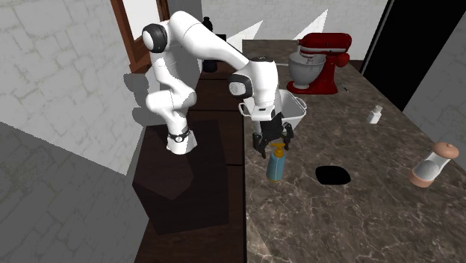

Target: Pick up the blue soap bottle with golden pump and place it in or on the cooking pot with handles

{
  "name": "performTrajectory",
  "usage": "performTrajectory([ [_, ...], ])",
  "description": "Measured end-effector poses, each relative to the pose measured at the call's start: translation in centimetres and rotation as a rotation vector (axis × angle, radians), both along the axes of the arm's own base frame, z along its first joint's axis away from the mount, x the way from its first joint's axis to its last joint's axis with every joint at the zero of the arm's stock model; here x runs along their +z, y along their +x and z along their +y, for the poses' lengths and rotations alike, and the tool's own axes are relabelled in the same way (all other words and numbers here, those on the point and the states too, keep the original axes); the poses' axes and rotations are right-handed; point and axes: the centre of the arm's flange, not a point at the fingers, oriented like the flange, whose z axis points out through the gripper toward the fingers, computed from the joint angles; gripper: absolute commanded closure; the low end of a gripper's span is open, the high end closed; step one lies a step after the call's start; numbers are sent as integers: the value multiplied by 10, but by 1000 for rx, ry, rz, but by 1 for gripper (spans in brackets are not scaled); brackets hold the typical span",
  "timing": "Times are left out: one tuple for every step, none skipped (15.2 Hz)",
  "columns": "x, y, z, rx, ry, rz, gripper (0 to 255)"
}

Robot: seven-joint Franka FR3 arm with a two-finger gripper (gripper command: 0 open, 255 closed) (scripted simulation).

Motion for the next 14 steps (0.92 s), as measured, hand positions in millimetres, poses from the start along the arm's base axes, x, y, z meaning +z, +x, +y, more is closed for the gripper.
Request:
performTrajectory([
  [0,0,0,0,0,-1,255],
  [0,0,0,0,0,-1,255],
  [0,0,0,0,0,-1,255],
  [0,0,0,0,0,-1,255],
  [0,0,0,0,0,0,255],
  [0,0,0,0,0,0,255],
  [0,0,0,0,0,0,255],
  [0,0,0,0,0,0,255],
  [0,0,0,0,0,0,255],
  [0,0,0,0,0,0,255],
  [2,0,0,0,0,0,255],
  [7,0,0,0,0,0,255],
  [12,0,0,0,0,0,255],
  [17,0,1,0,0,0,255],
])
